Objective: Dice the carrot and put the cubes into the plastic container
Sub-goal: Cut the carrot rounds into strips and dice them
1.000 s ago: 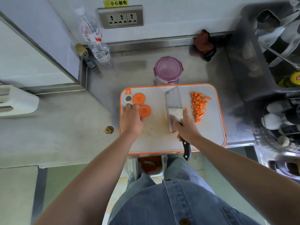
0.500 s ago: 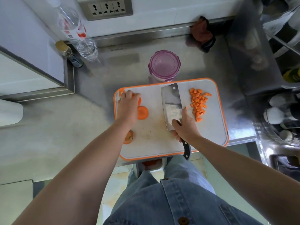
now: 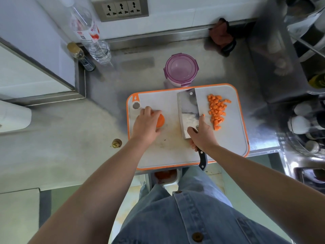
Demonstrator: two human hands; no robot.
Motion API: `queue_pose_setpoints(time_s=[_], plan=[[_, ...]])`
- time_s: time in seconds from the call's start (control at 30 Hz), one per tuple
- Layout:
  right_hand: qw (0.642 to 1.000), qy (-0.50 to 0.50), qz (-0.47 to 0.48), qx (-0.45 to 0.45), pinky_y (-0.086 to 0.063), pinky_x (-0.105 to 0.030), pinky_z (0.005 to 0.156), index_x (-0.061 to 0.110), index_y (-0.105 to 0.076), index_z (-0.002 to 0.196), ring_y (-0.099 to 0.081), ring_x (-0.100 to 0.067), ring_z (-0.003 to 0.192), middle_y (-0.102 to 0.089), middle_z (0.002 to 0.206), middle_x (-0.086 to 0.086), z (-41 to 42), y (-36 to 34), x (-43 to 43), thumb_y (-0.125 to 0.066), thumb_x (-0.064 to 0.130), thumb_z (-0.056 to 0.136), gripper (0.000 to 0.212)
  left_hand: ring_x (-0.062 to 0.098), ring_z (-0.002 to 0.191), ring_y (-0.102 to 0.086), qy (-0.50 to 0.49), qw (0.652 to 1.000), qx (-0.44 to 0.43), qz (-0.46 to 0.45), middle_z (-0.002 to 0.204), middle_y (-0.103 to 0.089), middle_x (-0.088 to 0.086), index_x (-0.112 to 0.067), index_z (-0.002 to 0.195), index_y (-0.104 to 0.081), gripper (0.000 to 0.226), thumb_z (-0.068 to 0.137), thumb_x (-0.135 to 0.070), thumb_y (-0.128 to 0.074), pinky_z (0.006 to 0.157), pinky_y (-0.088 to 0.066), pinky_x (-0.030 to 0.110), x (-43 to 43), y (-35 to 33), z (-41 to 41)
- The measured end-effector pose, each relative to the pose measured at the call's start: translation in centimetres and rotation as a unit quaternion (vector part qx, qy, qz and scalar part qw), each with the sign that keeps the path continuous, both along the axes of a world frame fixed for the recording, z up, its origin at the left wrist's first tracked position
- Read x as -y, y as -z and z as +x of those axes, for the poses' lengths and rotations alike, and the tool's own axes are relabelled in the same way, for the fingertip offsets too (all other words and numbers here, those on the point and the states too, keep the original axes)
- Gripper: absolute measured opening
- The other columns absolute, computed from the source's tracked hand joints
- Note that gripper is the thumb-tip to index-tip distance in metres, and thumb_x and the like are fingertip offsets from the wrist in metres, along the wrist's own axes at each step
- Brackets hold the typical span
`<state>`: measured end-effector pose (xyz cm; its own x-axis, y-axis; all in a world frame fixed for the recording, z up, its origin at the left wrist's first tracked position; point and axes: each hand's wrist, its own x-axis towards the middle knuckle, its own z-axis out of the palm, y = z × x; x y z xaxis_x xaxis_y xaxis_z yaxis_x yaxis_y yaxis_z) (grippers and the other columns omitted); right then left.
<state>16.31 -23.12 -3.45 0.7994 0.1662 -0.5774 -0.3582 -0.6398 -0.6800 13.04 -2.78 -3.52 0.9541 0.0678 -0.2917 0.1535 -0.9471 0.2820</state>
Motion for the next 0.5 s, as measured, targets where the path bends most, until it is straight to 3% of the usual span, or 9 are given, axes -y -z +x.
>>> queue_pose_setpoints(time_s=[0.13, 0.23, 0.33, 0.5], plan=[[1.000, -0.017, 0.004, -0.014, -0.052, -0.041, 0.043, 0.016, -0.032, 0.119, -0.056, -0.027, 0.044, -0.063, 0.064, -0.019, -0.1, -0.5, 0.3, -0.045, 0.016, 0.096, 0.027, 0.030, 0.112, -0.046, -0.016, 0.999, -0.024, 0.013, 0.121, -0.044, 0.013, -0.016, 0.128, -0.047, 0.054, 0.080, -0.024, -0.072, 0.088, -0.045, 0.038, 0.8, -0.5, 0.2], [0.999, -0.048, 0.001, -0.006, -0.052, -0.038, 0.044, 0.014, -0.035, 0.109, -0.057, -0.023, 0.045, -0.064, 0.068, -0.017, -0.3, -1.1, 1.0, -0.045, 0.016, 0.097, 0.016, 0.029, 0.109, -0.049, -0.022, 0.999, -0.029, 0.010, 0.117, -0.047, 0.012, -0.015, 0.123, -0.048, 0.056, 0.076, -0.028, -0.075, 0.087, -0.045, 0.037, 1.6, -0.8, 0.1], [0.992, -0.110, -0.037, 0.054, -0.052, -0.036, 0.041, 0.018, -0.037, 0.107, -0.061, -0.024, 0.049, -0.064, 0.072, -0.012, -0.7, -1.7, 2.3, -0.043, 0.016, 0.097, 0.012, 0.028, 0.107, -0.049, -0.012, 1.000, -0.022, -0.002, 0.116, -0.047, 0.010, -0.016, 0.121, -0.048, 0.059, 0.072, -0.029, -0.077, 0.086, -0.044, 0.035, 3.1, -1.0, -0.2], [0.967, -0.164, -0.106, 0.164, -0.051, -0.048, 0.051, 0.014, -0.040, 0.101, -0.057, -0.029, 0.057, -0.061, 0.069, -0.011, -1.0, -1.9, 4.8, -0.045, 0.016, 0.093, 0.010, 0.027, 0.112, -0.047, 0.044, 0.999, -0.010, -0.003, 0.123, -0.045, 0.009, -0.018, 0.126, -0.045, 0.058, 0.077, -0.027, -0.075, 0.088, -0.043, 0.034, 7.1, -1.1, 0.1]])
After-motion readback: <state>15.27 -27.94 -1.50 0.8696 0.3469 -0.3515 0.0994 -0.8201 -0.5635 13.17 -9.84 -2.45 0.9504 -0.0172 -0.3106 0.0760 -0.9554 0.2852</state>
